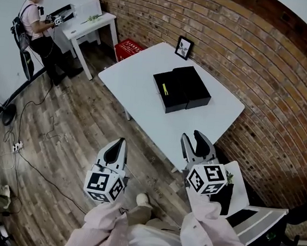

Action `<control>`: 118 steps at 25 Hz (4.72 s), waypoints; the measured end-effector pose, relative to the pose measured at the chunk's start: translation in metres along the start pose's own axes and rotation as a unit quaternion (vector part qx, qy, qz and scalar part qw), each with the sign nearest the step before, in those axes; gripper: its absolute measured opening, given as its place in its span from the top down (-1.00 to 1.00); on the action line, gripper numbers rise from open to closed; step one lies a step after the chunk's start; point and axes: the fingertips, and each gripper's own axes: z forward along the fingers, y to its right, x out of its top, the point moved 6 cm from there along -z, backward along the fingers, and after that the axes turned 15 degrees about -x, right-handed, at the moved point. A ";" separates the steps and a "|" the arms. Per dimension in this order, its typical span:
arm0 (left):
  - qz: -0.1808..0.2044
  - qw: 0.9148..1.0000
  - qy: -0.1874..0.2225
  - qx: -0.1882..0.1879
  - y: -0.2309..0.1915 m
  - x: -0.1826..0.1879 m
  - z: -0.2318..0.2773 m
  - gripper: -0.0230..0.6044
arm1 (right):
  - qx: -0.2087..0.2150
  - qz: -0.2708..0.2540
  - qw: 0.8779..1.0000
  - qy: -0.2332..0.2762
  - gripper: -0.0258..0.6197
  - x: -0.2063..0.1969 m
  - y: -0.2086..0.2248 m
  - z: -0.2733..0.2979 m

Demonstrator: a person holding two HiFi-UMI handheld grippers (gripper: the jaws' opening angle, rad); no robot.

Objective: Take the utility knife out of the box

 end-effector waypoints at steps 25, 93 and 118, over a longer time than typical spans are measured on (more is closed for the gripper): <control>-0.018 1.000 -0.010 -0.021 -0.116 0.003 0.071 0.95 | -0.054 0.013 0.998 -0.031 0.43 -0.013 -0.009 0.121; -0.169 0.961 -0.181 -0.120 -0.268 -0.086 0.333 0.95 | -0.029 -0.121 0.874 -0.469 0.44 -0.131 0.009 0.403; -0.146 0.965 -0.164 -0.142 -0.263 -0.073 0.330 0.95 | -0.043 -0.156 0.889 -0.429 0.71 -0.119 0.005 0.402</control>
